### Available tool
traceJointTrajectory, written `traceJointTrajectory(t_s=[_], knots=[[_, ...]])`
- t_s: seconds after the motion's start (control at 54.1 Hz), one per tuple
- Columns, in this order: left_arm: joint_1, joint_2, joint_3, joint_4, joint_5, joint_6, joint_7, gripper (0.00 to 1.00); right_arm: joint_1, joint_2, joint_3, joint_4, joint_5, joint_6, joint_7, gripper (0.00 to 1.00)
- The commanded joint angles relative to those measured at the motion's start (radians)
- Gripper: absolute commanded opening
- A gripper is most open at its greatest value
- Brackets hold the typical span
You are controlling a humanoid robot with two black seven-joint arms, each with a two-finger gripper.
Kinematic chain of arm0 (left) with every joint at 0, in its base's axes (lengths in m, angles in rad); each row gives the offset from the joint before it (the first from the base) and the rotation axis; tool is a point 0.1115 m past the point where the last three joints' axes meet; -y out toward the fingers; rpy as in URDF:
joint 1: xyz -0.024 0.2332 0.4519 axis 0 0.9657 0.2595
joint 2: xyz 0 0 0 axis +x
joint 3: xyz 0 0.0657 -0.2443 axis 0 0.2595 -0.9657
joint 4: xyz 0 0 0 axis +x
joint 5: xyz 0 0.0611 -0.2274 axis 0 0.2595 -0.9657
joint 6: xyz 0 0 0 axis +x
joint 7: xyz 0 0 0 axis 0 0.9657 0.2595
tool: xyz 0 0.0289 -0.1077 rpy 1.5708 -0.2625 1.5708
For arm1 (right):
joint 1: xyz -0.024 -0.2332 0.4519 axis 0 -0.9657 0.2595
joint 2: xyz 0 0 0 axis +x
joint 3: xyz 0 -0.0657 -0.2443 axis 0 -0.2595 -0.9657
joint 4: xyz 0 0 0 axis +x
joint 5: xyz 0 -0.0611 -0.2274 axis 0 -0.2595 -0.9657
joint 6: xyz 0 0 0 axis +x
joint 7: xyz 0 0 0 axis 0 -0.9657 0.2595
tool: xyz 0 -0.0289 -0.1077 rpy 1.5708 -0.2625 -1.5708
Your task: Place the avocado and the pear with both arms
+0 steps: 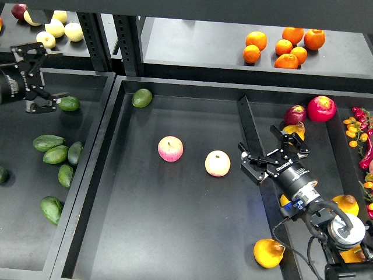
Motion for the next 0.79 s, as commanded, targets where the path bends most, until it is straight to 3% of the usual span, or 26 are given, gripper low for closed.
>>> traceJointTrajectory(t_s=[0.0,0.277,0.647,0.776], knots=[[0.076,-0.138,-0.166,-0.009,0.0,0.0,0.0,0.99,0.008,-0.076,-0.018,0.002,0.001,0.001,-0.02,1.0],[0.139,-0.318,-0.321,-0.019,-0.002,0.0,0.0,0.99,0.028,-0.229,-0.095,0.01,0.006,0.015,-0.064,1.0],[0.178,-0.485,-0.421,-0.046,-0.002,0.0,0.0,0.99,0.135,-0.455,-0.25,0.028,0.012,0.028,-0.065,1.0],[0.233,-0.517,-0.421,-0.086,-0.003,0.0,0.0,0.99,0.204,-0.547,-0.333,0.039,0.014,0.081,-0.065,1.0]])
